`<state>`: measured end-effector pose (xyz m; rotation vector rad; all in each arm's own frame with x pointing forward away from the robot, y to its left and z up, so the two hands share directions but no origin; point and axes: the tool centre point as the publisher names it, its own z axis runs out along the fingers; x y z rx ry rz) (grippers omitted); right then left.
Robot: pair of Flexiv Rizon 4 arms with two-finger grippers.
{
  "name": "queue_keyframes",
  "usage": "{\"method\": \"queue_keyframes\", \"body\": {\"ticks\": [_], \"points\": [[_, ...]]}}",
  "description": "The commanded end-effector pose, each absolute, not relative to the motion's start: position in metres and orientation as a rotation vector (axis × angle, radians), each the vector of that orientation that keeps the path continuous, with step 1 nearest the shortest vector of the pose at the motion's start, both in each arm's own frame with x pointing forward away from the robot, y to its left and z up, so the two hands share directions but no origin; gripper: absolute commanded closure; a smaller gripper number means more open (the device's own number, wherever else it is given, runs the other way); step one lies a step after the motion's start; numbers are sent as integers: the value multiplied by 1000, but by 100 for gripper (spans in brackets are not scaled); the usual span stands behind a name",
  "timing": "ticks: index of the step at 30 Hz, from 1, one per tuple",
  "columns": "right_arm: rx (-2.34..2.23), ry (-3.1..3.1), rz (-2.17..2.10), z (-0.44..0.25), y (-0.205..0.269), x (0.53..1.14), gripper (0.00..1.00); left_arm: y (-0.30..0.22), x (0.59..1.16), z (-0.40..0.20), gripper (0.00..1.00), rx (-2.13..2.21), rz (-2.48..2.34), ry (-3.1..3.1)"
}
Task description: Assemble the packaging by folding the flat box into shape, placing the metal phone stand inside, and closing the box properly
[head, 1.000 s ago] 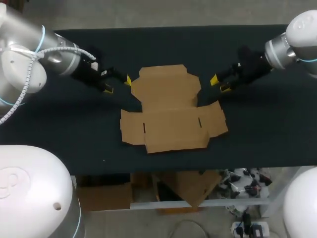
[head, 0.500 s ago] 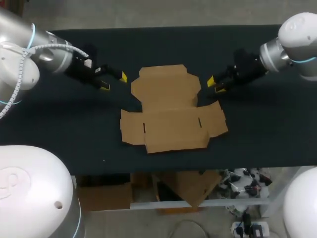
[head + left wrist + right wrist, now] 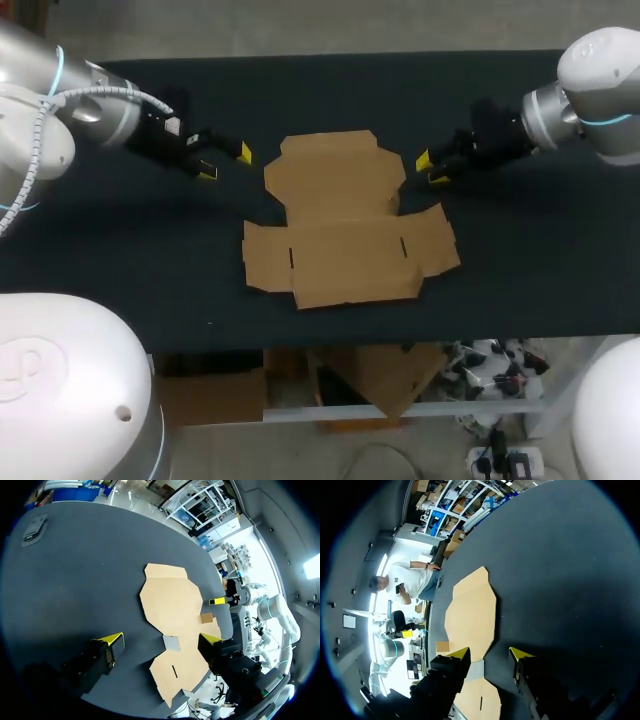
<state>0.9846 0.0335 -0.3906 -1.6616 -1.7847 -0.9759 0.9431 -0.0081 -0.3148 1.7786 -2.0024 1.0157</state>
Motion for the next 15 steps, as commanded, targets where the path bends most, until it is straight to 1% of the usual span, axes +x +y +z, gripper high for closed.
{"method": "queue_keyframes", "body": {"ticks": [1,3,7,15], "points": [[-1655,-1776,-974,-396,39,993,50,-5,942,-315,0,1780,1019,-1998],[-1659,-1769,-973,-397,41,995,50,-3,941,-315,0,1782,1022,-1996],[-1661,-1749,-976,-399,43,1000,47,1,940,-313,0,1784,1034,-1994],[-1667,-1714,-978,-405,49,1008,50,7,941,-313,0,1768,1073,-1987]]}}
